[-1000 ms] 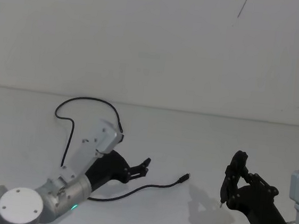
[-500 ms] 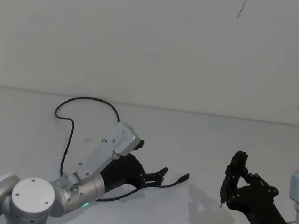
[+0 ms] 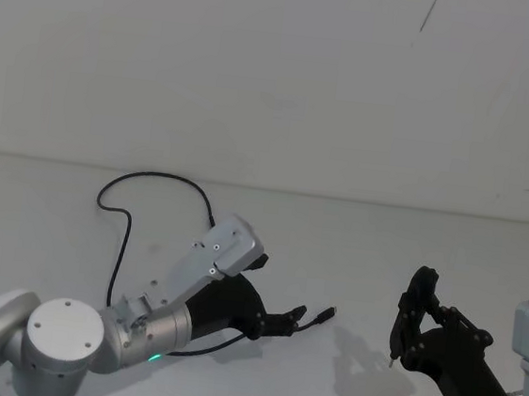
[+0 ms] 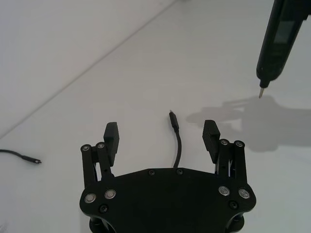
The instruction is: Pick up the data cable with the one hand.
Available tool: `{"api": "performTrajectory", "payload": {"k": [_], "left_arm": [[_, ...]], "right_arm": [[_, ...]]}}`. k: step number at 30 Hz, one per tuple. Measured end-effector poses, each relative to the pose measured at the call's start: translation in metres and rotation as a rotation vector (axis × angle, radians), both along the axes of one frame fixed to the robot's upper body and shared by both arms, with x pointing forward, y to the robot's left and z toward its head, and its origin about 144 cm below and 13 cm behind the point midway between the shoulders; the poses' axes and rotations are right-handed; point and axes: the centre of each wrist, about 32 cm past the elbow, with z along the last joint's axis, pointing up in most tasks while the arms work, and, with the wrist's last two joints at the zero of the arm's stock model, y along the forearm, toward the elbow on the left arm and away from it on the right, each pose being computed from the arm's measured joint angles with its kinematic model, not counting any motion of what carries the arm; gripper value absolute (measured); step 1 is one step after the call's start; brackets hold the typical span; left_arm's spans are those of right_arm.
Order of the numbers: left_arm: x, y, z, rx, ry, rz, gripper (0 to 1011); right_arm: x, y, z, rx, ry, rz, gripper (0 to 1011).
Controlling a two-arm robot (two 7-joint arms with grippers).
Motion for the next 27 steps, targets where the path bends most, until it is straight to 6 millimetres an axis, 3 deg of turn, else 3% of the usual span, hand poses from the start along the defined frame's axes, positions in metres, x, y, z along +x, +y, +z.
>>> {"api": "performTrajectory", "payload": {"k": [13,27], "left_arm": [[0.000,0.023,0.010,0.094,0.029,-0.013,1001],[0.008,0.029,0.005,0.155,0.069,-0.064,1001]], "right_arm": [[0.000,0.000,0.000,0.000,0.000,0.000,269],[0.000,0.000,0.000,0.000,0.000,0.000,269]]}}
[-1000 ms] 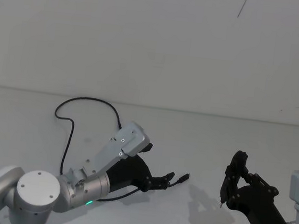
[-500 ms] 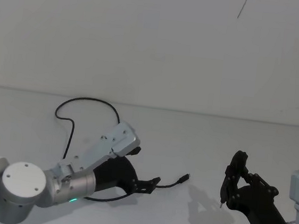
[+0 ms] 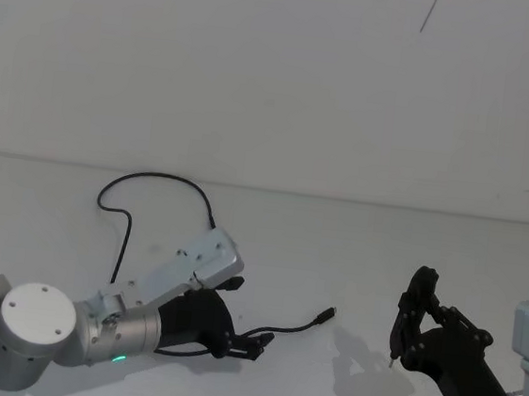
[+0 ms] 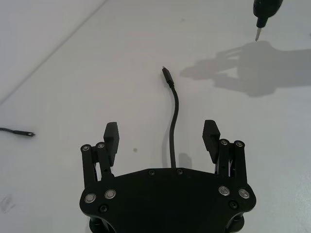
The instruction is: Pick up the data cable with the one hand.
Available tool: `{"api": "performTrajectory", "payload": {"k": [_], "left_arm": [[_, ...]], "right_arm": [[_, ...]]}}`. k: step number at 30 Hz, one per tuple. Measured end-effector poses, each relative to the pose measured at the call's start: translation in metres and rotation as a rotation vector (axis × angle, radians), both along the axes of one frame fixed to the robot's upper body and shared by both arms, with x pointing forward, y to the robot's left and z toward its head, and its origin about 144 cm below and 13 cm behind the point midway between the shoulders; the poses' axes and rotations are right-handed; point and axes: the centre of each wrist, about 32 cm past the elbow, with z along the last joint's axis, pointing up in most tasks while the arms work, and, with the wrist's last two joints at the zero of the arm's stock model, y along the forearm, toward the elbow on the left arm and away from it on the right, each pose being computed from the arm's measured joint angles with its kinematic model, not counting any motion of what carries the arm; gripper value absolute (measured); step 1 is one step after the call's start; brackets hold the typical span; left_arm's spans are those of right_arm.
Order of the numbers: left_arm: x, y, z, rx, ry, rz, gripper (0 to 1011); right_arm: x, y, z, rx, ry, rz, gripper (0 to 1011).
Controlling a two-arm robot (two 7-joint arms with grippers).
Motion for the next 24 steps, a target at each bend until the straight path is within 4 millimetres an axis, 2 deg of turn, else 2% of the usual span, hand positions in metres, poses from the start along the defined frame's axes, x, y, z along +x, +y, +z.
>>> {"api": "performTrajectory", "payload": {"k": [20,24], "left_arm": [[0.020,-0.009,-0.016,0.030,0.035,-0.040,1001],[0.022,-0.010,-0.020,0.032,0.042,-0.040,933]], "right_arm": [[0.000,0.000,0.000,0.000,0.000,0.000,269],[0.000,0.000,0.000,0.000,0.000,0.000,269]]}}
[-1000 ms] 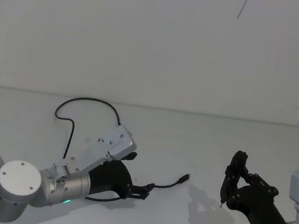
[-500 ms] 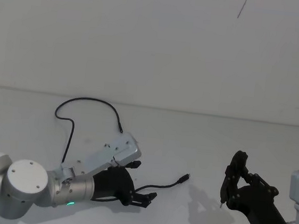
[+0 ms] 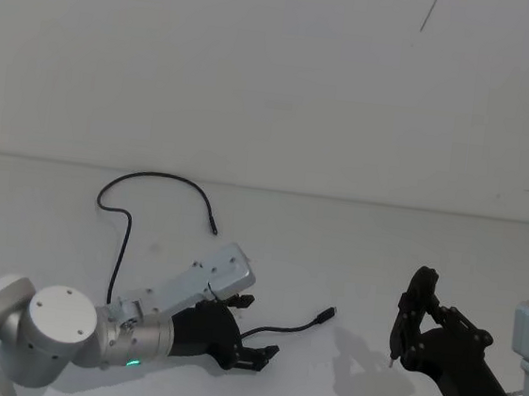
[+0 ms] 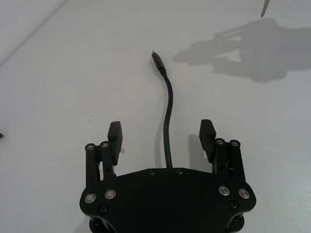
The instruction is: Pick up the data cable with the one hand.
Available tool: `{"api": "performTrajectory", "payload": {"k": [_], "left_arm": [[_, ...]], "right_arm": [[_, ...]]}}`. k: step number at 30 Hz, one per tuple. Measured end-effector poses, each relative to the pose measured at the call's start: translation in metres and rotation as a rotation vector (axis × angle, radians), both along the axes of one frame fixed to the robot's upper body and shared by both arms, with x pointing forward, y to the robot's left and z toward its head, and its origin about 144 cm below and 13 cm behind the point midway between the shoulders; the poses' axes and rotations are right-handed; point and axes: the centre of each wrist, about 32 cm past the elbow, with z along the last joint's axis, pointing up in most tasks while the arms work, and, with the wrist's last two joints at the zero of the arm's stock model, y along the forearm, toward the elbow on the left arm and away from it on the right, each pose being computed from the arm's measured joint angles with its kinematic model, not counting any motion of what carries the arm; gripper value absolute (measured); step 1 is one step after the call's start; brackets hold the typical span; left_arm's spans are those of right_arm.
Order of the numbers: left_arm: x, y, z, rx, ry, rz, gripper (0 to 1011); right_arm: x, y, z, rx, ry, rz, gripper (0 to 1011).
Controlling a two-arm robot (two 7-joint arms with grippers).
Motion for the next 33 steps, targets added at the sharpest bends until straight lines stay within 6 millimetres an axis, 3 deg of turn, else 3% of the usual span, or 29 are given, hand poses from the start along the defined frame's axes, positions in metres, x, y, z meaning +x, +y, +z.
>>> {"api": "performTrajectory", "payload": {"k": [7,27,33], "left_arm": [[0.0030,-0.0024,-0.0045,0.005,0.007,-0.002,753],[0.0062,-0.0051,-0.0095,0.011,0.016,-0.004,105],[0.0064,-0.0051,-0.0094,0.009,0.015,-0.003,42]], "right_arm": [[0.0000,0.0000,0.0000,0.000,0.000,0.000,269],[0.0000,0.0000,0.0000,0.000,0.000,0.000,269],[0.0000,0.0000,0.0000,0.000,0.000,0.000,269]]}}
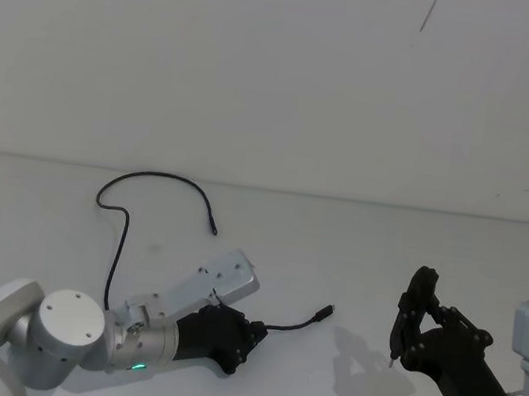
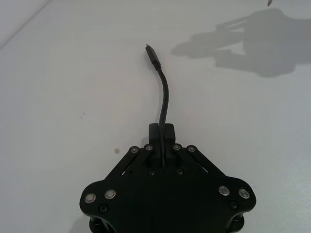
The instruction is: Pick up the data cable with the one hand.
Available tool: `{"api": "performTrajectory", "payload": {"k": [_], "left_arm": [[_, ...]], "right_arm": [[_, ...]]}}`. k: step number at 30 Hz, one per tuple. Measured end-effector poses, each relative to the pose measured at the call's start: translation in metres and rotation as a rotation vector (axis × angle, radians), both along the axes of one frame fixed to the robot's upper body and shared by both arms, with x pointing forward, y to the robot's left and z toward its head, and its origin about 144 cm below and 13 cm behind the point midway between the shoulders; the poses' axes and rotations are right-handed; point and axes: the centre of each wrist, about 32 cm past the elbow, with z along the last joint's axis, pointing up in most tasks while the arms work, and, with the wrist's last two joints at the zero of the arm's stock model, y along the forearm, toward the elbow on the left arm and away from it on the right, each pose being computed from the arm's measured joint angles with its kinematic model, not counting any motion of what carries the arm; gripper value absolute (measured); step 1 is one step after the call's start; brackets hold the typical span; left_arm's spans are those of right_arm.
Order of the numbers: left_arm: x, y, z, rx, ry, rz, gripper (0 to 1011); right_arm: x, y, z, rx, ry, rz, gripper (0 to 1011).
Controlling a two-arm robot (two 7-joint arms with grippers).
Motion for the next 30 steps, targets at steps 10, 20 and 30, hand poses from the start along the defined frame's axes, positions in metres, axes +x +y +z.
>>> {"api": "performTrajectory", "payload": {"k": [10,20,30], "left_arm": [[-0.002,0.004,0.001,-0.066,-0.001,0.027,42],[-0.006,0.017,0.013,-0.175,-0.014,0.002,42],[-0.016,0.049,0.030,-0.237,-0.011,-0.096,42]], "right_arm": [[0.000,0.000,0.000,0.000,0.000,0.000,269],[0.000,0.000,0.000,0.000,0.000,0.000,269],[0.000,0.000,0.000,0.000,0.000,0.000,269]]}}
